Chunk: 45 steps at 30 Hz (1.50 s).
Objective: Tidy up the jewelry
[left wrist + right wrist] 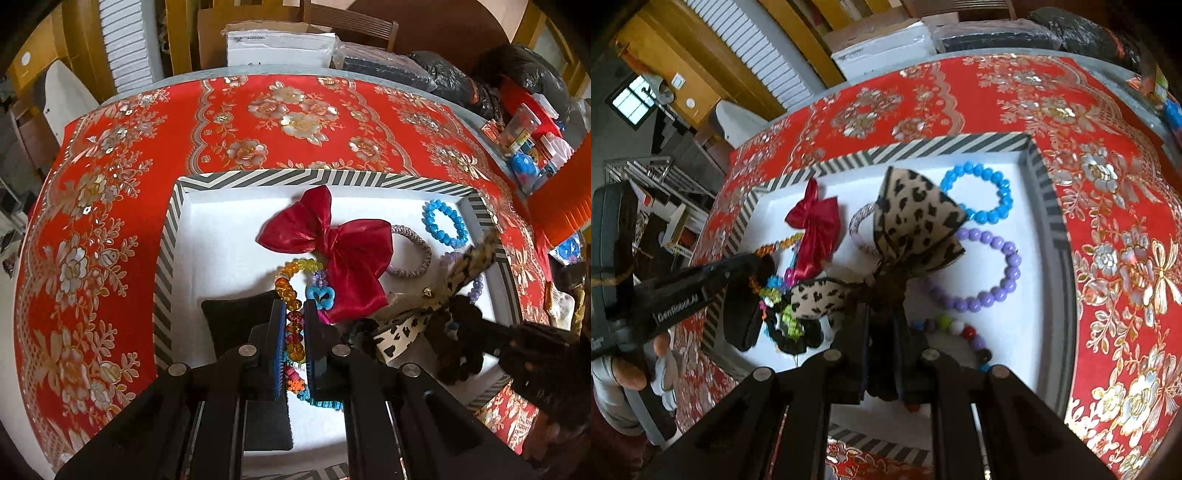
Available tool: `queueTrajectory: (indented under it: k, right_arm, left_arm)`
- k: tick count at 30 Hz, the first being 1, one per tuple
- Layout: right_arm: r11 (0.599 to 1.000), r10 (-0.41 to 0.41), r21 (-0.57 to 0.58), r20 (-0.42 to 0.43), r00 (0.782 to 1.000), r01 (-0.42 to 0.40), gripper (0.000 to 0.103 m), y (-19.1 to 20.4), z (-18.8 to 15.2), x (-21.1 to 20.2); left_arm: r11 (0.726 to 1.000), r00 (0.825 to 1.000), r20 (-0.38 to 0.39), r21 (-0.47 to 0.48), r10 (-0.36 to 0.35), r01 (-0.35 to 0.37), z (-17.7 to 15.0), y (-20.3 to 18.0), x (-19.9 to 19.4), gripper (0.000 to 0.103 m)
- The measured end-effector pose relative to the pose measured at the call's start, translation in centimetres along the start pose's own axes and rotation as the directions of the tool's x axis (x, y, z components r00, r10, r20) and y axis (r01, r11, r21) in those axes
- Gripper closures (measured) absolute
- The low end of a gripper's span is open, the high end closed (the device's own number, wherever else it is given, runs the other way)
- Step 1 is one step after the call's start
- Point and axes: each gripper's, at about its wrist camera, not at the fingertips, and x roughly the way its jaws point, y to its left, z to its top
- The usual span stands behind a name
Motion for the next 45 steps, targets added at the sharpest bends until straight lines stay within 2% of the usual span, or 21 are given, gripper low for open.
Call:
queueTrajectory:
  k: [6, 19, 23, 25, 27, 30, 37, 43, 45]
  right_arm:
    - [1.000, -0.002, -0.010, -0.040, 0.999, 0.001, 0.091, 0.4, -0.6, 1.3]
    - [0.999, -0.026, -0.046, -0.068, 0.997, 0.023, 0.088, 1.0, -1.4, 1.9]
    - [1.000, -0.012, -0.019, -0.069, 0.998, 0.011, 0.080, 0.3, -1.5, 1.5]
    - [1.000, -0.011, -0.014, -0.052, 0.999, 0.010, 0.078, 0.2, -1.6, 0.6]
    - [1.000, -0.012, -0.020, -0.027, 1.000, 0.012, 0.070, 0.1, -1.6, -0.3]
    - [0.999, -0.024, -0.032, 0.021, 0.999, 0.024, 0.061, -0.1, -1.6, -2.2]
    - [0.997, -0.064, -0.033, 0.101, 0.993, 0.067, 0.060, -0.6, -1.3, -5.2]
    - [0.986, -0.131, -0.079, 0.161, 0.978, 0.145, 0.060, 0.2, -1.2, -6.8]
    - [0.984, -0.138, -0.085, 0.182, 0.974, 0.156, 0.056, 0.5, -1.2, -7.5]
  left_arm:
    - [1.000, 1.000, 0.004, 0.000, 0.020, -0.020, -0.1, 0.1, 0.2, 0.103]
    - [0.999, 0.998, 0.036, 0.000, 0.054, -0.054, -0.2, -0.2, -0.4, 0.100]
    - [0.995, 0.995, 0.030, 0.009, 0.098, -0.099, -0.4, -0.5, -0.5, 0.100]
    - [0.994, 0.993, 0.040, 0.007, 0.107, -0.107, -0.5, -0.6, -0.8, 0.100]
    - [0.994, 0.992, 0.058, 0.003, 0.113, -0.113, -0.7, -0.7, -1.4, 0.100]
    - [0.986, 0.983, 0.081, -0.002, 0.165, -0.166, -0.8, -0.9, -2.3, 0.100]
    - [0.984, 0.972, 0.149, -0.022, 0.179, -0.178, -1.7, -1.8, -5.3, 0.100]
    - [0.981, 0.959, 0.209, -0.018, 0.191, -0.192, -2.7, -3.5, -7.8, 0.100]
    - [0.981, 0.955, 0.227, -0.018, 0.191, -0.192, -3.1, -4.1, -8.7, 0.100]
